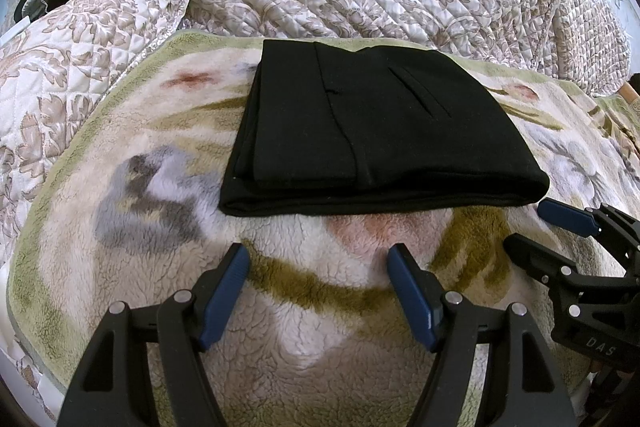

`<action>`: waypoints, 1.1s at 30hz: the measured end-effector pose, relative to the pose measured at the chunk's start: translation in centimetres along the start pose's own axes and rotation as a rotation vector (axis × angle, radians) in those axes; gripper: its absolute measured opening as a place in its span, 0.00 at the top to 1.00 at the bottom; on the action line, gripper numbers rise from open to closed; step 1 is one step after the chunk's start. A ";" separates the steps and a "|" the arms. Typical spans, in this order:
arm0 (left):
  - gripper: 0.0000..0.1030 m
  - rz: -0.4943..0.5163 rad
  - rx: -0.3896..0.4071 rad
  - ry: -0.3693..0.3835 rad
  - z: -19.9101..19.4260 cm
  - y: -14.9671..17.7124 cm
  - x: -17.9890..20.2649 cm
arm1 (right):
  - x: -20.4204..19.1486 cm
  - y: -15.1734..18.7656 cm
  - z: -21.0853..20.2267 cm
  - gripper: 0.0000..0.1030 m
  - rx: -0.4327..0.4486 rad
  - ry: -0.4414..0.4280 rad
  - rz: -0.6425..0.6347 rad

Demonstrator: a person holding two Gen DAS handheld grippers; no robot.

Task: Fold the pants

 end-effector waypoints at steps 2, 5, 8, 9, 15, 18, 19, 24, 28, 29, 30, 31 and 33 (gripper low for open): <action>0.28 0.000 0.000 0.000 0.0 0.0 0.0 | 0.0 0.0 0.0 0.40 0.000 0.000 0.001; 0.28 -0.001 0.000 -0.001 0.0 0.0 0.0 | -0.1 0.1 -0.1 0.40 0.000 0.000 0.001; 0.28 -0.001 -0.001 -0.002 0.1 0.0 0.0 | -0.1 0.1 -0.1 0.40 0.000 -0.001 0.003; 0.28 -0.002 -0.001 -0.002 0.1 0.0 0.0 | -0.1 0.1 -0.1 0.40 0.000 -0.001 0.003; 0.27 -0.004 -0.002 -0.004 0.1 0.2 0.1 | -0.1 0.1 0.0 0.40 0.001 0.000 0.002; 0.27 -0.005 -0.002 -0.003 0.2 0.1 0.1 | -0.1 0.1 -0.1 0.40 0.002 -0.003 0.006; 0.26 -0.005 -0.002 -0.004 0.2 0.1 0.0 | -0.1 0.1 -0.1 0.40 0.002 -0.005 0.007; 0.24 -0.004 -0.007 0.003 0.2 0.1 0.0 | -0.2 0.1 -0.1 0.40 0.003 -0.005 0.008; 0.24 -0.008 -0.011 0.008 0.3 0.0 -0.1 | -0.2 0.1 -0.1 0.40 0.003 -0.005 0.009; 0.24 -0.008 -0.011 0.006 0.3 0.0 -0.1 | -0.2 0.1 -0.1 0.40 0.003 -0.006 0.010; 0.24 -0.008 -0.012 0.006 0.3 0.1 0.0 | -0.2 0.1 -0.1 0.40 0.003 -0.007 0.010; 0.24 -0.006 -0.012 0.007 0.3 0.0 -0.1 | -0.2 0.1 -0.1 0.40 0.004 -0.010 0.012; 0.24 -0.006 -0.012 0.006 0.2 0.0 -0.1 | -0.2 0.2 0.0 0.40 0.004 -0.015 0.017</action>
Point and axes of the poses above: each gripper's, at about its wrist camera, not at the fingertips, and z roughly the way its jaws point, x to its right, y to its underside, the point moved 2 cm from there along z, roughly the way its jaws point, and after that the axes turned 9 degrees about y, right-handed, at the moved point
